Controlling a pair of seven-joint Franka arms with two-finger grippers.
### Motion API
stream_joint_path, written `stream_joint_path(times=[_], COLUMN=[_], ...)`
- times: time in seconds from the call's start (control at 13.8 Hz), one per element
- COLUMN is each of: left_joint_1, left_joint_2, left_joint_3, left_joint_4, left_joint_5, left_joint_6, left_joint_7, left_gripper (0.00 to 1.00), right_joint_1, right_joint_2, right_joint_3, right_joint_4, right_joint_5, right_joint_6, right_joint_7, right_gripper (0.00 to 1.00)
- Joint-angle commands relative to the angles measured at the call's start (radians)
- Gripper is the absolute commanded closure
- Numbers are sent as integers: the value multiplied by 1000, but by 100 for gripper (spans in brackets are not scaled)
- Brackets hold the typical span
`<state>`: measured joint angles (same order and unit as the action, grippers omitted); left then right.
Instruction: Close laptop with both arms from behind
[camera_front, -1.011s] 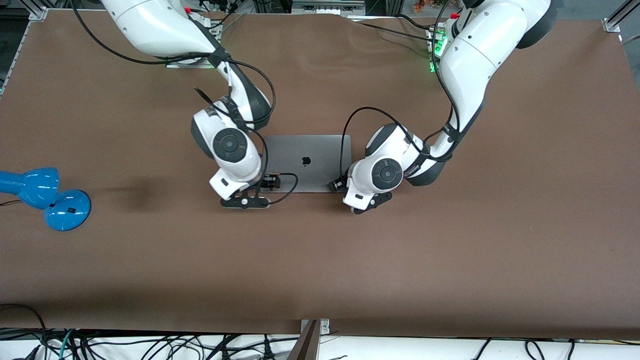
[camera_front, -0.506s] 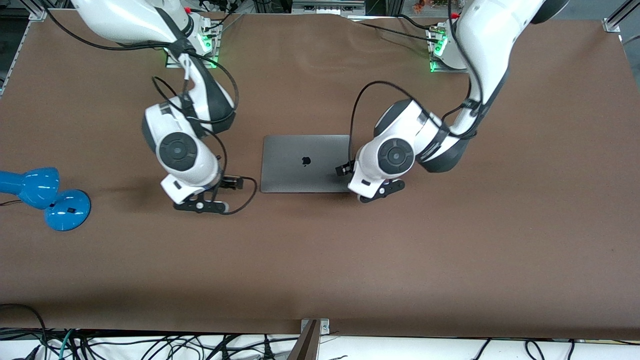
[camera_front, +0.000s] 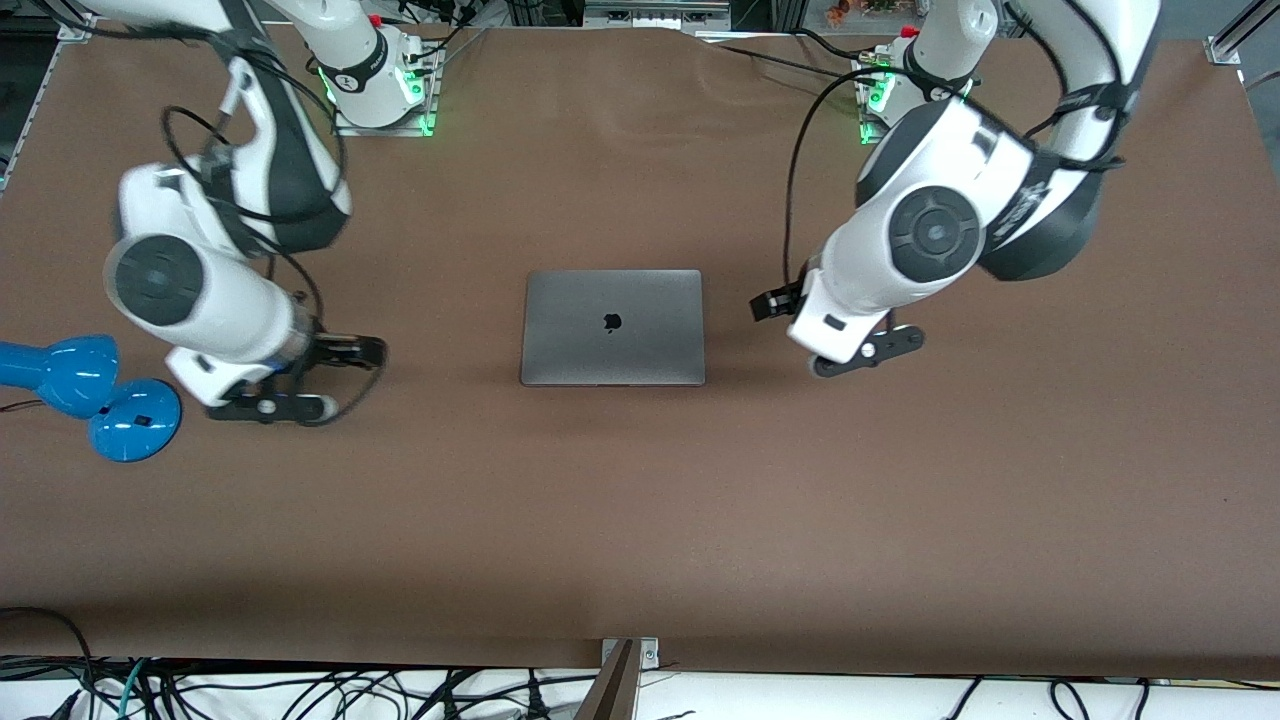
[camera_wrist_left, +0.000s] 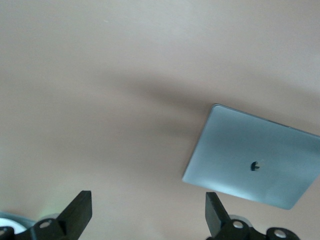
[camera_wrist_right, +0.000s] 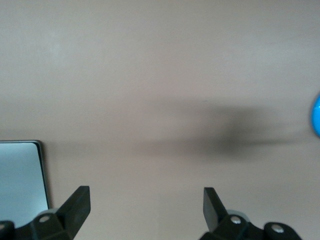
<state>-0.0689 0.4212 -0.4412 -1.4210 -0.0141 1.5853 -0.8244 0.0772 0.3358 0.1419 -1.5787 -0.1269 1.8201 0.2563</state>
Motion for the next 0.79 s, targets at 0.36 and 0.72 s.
stream_joint_path(times=[0.36,0.72], left_joint_1=[84,70], left_joint_2=[-232,-442], left_joint_3=[97,251], left_joint_4=[-100,-286], left_joint_5=[28,-50], left_joint_6=[-122,-107], left_joint_7=[307,510], left_gripper=[0,0], right_joint_1=[-37,-46], right_joint_2=[-351,-399], right_joint_3=[-66,-150], right_joint_4=[-126,-63], right_joint_5=[23,24], right_joint_6=[-212,-232], right_joint_7=[-127,-249], right_gripper=[0,0])
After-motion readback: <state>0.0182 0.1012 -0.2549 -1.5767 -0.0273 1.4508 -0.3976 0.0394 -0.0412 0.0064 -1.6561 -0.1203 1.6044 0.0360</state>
